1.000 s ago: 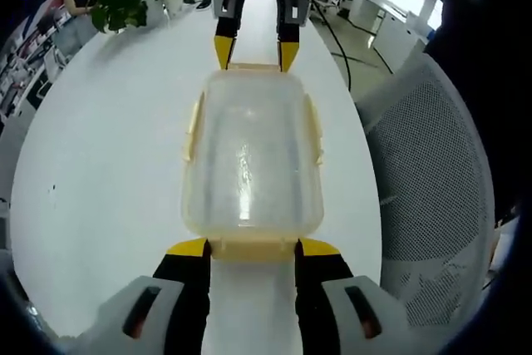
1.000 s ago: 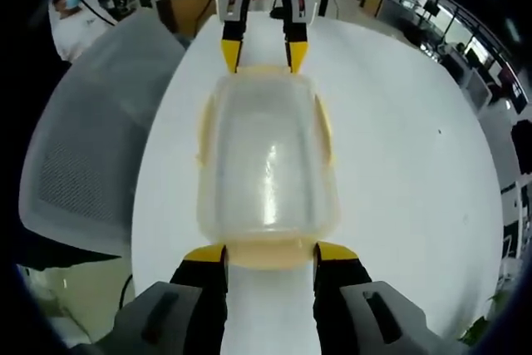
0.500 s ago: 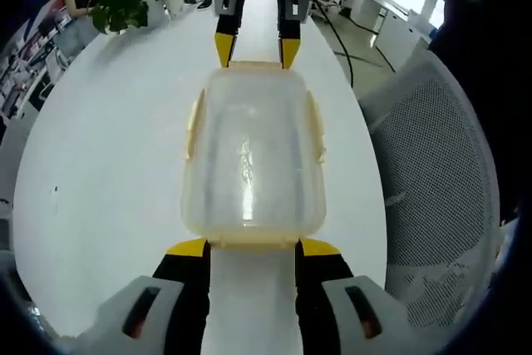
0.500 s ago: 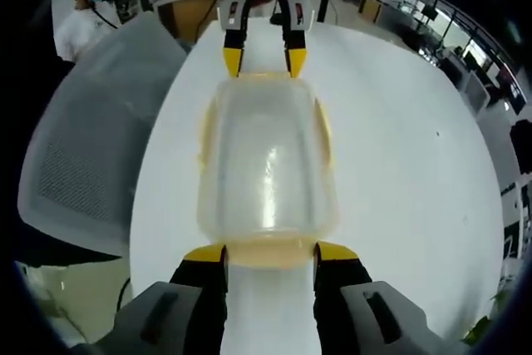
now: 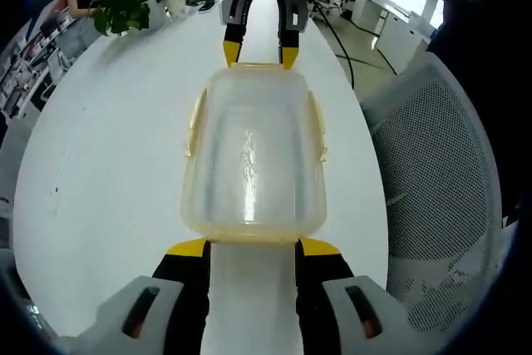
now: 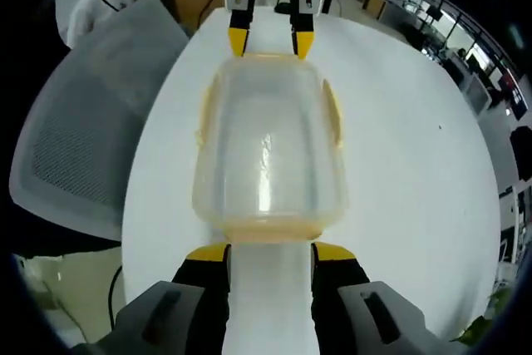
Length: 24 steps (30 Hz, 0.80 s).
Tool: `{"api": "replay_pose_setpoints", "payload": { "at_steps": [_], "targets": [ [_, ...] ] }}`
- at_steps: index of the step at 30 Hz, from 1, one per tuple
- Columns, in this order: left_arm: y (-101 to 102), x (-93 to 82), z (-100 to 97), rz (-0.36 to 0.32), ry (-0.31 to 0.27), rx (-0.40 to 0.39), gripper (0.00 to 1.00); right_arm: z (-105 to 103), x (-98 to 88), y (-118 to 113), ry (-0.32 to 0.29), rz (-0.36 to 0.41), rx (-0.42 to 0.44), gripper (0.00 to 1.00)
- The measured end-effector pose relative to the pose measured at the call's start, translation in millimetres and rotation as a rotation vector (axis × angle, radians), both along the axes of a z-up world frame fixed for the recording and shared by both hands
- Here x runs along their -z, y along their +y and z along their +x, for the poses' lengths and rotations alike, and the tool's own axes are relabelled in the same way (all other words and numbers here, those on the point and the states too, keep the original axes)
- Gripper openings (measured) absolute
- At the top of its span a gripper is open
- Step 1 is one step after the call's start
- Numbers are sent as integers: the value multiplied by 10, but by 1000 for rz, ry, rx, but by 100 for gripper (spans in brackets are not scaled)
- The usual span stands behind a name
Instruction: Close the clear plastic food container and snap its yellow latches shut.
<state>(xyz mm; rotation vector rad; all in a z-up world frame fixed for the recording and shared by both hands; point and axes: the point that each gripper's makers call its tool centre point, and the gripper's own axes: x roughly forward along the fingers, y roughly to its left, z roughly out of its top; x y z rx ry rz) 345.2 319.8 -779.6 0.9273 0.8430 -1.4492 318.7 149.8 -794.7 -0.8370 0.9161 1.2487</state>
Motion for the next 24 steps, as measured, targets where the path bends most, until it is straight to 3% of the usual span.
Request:
{"api": "replay_pose_setpoints", "payload": {
  "at_steps": [1,3,9,16,24],
  "targets": [
    [3,4,-2,2,-8,6,39,11,-23,31,5,33,24,37],
    [7,7,-3,5,-6,6,39,68,-46,-2,-25,26,20,37],
    [15,11,-10,9,3,-4,39,93,-103,-27,-1,36,82,38],
    [88,22,-40,31,-5,2,37,49,-108,-58,0,33,96,38],
    [98,-45,-56,-14,39,-118,41,36,-219,-21,50,81,214,38]
  ]
}}
